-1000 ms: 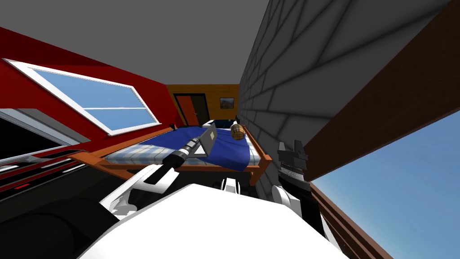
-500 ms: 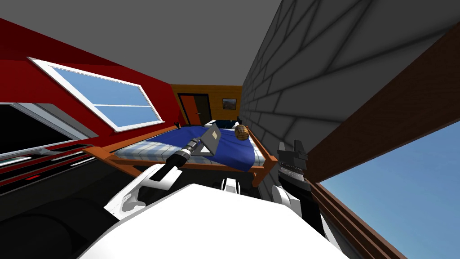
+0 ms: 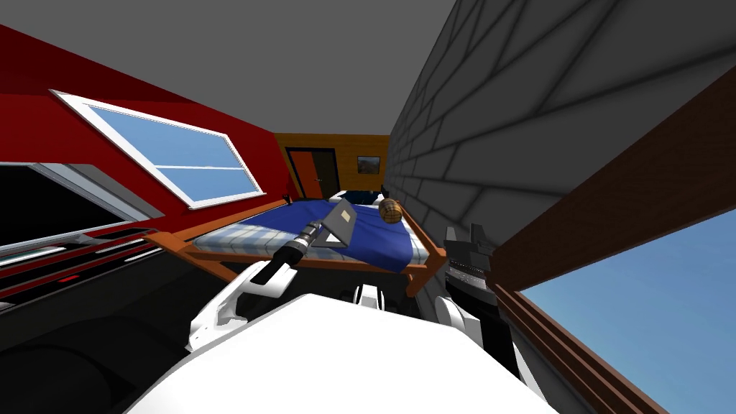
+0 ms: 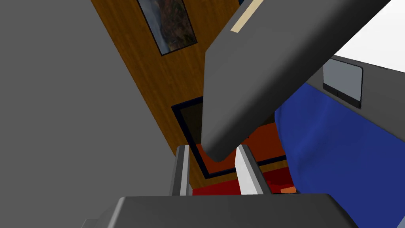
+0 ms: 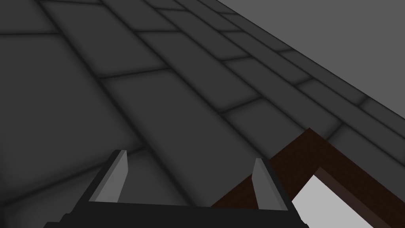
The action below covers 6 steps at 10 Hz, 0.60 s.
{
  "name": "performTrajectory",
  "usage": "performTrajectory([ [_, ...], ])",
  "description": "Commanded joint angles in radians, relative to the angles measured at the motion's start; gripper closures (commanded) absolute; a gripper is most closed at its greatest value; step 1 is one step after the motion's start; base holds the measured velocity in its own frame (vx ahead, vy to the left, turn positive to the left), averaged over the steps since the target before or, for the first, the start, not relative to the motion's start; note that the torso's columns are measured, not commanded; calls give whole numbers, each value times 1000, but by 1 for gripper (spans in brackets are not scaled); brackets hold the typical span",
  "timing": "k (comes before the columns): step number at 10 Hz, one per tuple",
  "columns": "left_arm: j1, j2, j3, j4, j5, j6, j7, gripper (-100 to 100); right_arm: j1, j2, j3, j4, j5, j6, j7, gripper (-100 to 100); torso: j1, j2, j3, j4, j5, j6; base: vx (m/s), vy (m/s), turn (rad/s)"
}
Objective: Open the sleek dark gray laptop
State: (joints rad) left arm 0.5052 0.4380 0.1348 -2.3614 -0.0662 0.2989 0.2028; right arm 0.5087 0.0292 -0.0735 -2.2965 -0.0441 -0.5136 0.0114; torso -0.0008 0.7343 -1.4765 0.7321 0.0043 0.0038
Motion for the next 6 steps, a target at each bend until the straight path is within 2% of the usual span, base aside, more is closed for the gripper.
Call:
performTrajectory([
  [1,-15,-23,-14,56,29,-28,20,100,0,0,0,0,0,0,0,0,0,0,0,1,0,0,-30,51,-13],
  [4,-56,-78,-36,145,67,-84,47,100,0,0,0,0,0,0,0,0,-3,-4,-3,0,-2,2,-27,63,14],
  [5,-56,-78,-36,151,67,-84,47,100,0,0,0,0,0,0,0,0,-2,-4,-3,0,-2,2,-33,60,-19],
  [6,-70,-97,-43,183,79,-102,56,100,0,0,0,0,0,0,0,0,-3,-4,-3,1,-3,2,-32,48,-2],
])
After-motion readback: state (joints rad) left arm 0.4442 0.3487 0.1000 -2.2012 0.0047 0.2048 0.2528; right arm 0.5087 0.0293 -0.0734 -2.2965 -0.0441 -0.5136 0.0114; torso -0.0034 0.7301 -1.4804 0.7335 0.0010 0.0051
